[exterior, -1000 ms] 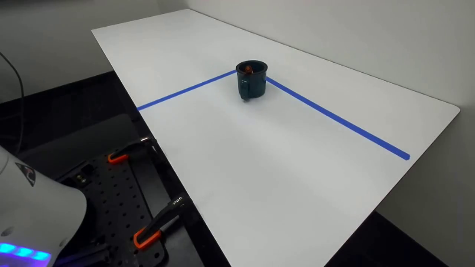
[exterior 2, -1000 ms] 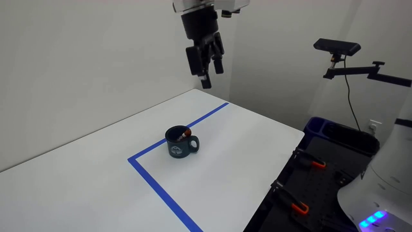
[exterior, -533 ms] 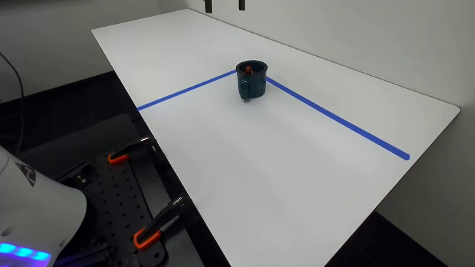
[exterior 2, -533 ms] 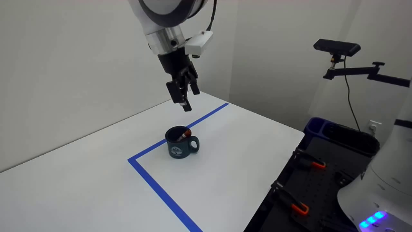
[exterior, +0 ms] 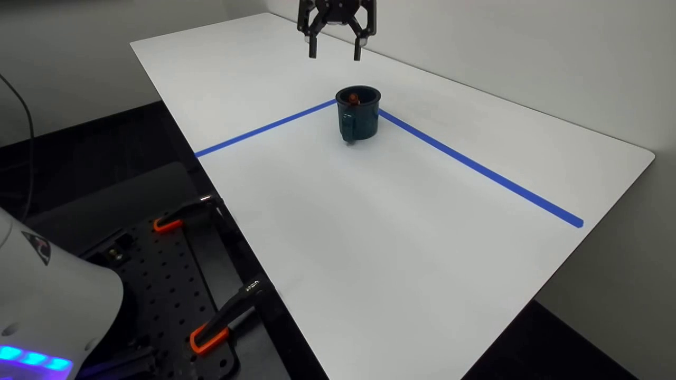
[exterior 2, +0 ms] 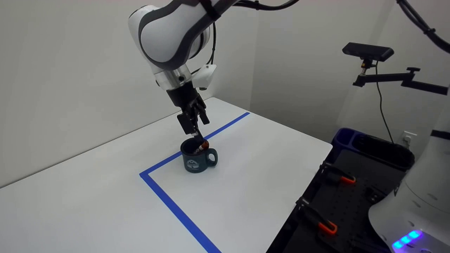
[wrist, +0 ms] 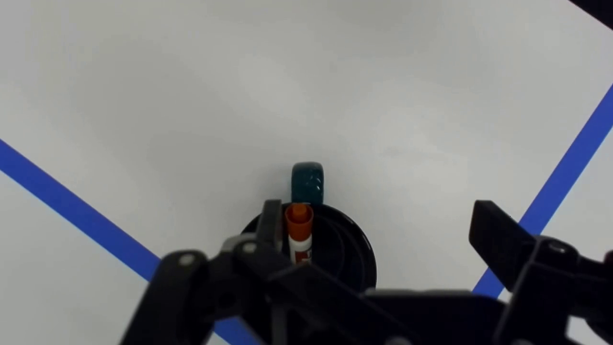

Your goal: Remove the marker from the cup and put it on the table

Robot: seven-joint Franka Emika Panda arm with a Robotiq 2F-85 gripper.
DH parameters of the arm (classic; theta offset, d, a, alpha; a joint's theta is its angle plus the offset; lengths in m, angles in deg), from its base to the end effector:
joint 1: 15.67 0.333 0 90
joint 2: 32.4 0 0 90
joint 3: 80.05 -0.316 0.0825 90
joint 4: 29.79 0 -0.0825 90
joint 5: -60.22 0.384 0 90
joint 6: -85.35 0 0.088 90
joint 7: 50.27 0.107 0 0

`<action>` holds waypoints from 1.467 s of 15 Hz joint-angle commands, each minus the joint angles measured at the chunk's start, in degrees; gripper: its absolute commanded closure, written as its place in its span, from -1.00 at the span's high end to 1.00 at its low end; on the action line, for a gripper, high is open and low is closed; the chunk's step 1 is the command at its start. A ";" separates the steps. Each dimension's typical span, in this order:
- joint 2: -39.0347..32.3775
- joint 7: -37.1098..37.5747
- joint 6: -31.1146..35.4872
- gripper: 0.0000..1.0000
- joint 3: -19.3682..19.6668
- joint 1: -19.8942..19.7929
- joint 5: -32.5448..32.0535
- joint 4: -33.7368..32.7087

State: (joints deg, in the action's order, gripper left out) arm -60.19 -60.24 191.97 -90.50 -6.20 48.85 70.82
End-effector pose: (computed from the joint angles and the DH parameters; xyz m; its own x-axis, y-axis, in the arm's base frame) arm 0.5865 0.1882 0.2725 0.7626 0.5306 -0.3700 0.5737 -0.8190 0.0079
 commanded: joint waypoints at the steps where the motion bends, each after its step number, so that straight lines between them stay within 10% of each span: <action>1: -4.50 -1.66 -0.23 1.00 0.97 0.86 -0.79 -4.59; 14: -16.43 -3.95 -2.07 1.00 2.29 0.85 -0.87 -18.10; 17: -16.79 -4.04 -1.78 0.50 2.16 0.48 -0.37 -18.38; 22: -15.28 -3.64 -0.92 0.45 2.10 -0.22 0.17 -16.01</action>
State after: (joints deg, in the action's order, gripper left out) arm -76.77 -62.71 191.86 -88.95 -6.38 48.28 53.95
